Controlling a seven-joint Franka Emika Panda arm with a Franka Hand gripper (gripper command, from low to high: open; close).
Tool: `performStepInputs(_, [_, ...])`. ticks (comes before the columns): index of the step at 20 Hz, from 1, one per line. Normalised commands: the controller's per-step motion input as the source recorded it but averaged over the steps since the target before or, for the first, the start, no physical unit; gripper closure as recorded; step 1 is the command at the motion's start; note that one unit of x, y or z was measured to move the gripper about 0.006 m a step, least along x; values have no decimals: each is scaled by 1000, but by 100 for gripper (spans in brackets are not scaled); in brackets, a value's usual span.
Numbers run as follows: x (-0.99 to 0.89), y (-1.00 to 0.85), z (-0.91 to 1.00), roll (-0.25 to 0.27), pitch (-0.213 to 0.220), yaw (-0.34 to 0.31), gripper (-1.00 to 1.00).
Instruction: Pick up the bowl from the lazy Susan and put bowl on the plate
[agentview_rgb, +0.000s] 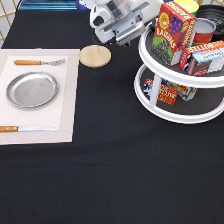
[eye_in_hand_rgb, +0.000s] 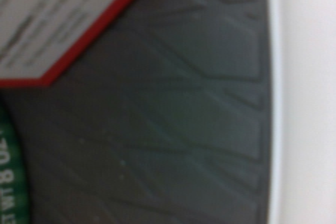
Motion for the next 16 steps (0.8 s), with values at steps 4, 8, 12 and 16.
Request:
performStepInputs(4, [631,-2,-1,-13,54,-63,-100])
performStepInputs(8, [724,6,2,-40,52,-34,-100])
performStepInputs(12, [708,0,6,-7,23,2,-100])
performStepInputs(16, [756,0,134,-2,25,39,-100])
